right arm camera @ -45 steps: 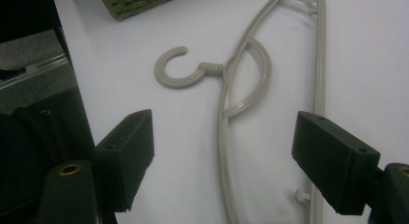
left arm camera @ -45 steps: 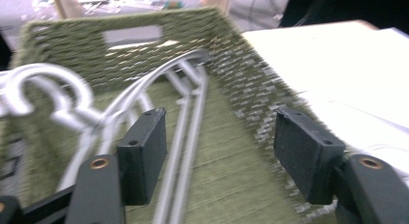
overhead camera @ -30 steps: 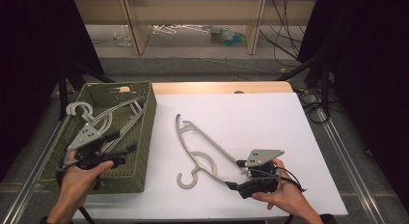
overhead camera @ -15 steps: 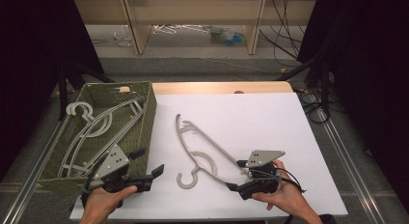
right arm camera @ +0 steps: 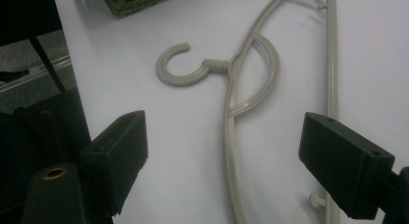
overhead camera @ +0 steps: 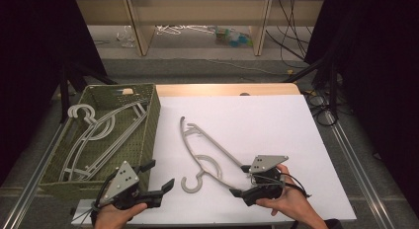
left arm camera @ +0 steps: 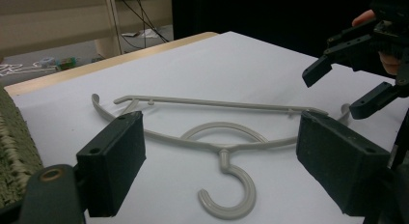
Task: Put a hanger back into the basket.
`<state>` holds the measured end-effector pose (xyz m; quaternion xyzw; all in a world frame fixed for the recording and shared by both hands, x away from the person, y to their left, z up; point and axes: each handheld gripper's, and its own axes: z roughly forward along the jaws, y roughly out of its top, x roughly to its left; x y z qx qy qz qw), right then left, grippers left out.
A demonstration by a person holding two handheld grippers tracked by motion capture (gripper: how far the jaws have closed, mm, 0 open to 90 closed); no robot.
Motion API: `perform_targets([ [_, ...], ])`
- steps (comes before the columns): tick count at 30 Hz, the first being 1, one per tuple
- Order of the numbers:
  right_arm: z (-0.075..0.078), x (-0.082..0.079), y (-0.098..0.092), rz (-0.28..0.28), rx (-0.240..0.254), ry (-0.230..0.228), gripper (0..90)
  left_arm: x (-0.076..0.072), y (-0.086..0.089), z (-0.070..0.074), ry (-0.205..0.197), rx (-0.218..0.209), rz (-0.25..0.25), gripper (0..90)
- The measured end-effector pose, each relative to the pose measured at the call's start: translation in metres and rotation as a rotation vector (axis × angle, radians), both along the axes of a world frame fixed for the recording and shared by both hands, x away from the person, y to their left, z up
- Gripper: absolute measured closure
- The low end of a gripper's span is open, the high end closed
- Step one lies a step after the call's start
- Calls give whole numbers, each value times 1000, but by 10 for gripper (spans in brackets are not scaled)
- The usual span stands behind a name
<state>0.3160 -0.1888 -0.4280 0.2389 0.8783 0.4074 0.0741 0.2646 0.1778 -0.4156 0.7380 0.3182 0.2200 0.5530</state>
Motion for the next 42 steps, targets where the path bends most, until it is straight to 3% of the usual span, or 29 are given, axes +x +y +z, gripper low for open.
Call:
perform_targets([
  [2, -3, 1, 1, 5, -3, 7, 180, -1, -1, 0, 2, -2, -11, 174],
  [3, -4, 1, 2, 3, -2, 8, 178, -2, -3, -1, 4, -22, -15, 174],
  [4, -5, 2, 3, 8, -5, 8, 177, -2, -1, 0, -12, 16, -20, 174],
  [9, -14, 3, 9, 17, -38, 6, 186, -6, -6, -7, 16, 9, -16, 170],
  [12, -15, 3, 12, 27, -58, 2, 196, -5, -5, -9, -2, 28, -31, 170],
  [14, -15, 4, 13, 33, -60, 1, 197, -6, -6, -10, 4, 8, -26, 170],
  [17, -20, 8, 18, 18, -78, -4, 213, -7, -5, -9, -11, 15, -24, 169],
  [21, -26, 17, 28, 23, -129, 18, 236, -7, -5, -10, -21, 30, -48, 167],
  [27, -34, 28, 37, 24, -196, 82, 313, -5, -9, -13, -7, 30, -57, 167],
  [28, -35, 30, 39, 27, -202, 91, 340, -6, -9, -13, -2, 48, -65, 167],
  [29, -38, 33, 42, 20, -217, 113, 366, -7, -11, -14, 14, 35, -61, 168],
  [32, -42, 39, 48, 33, -243, 151, 447, -7, -11, -14, 8, 34, -67, 169],
  [33, -42, 39, 48, 33, -243, 151, 447, -7, -12, -14, 12, 31, -64, 169],
  [34, -43, 41, 50, 36, -254, 157, 529, -7, -11, -14, 12, 33, -62, 170],
  [42, -42, 45, 57, 46, -297, 151, 600, -6, -10, -14, 10, 37, -66, 172],
])
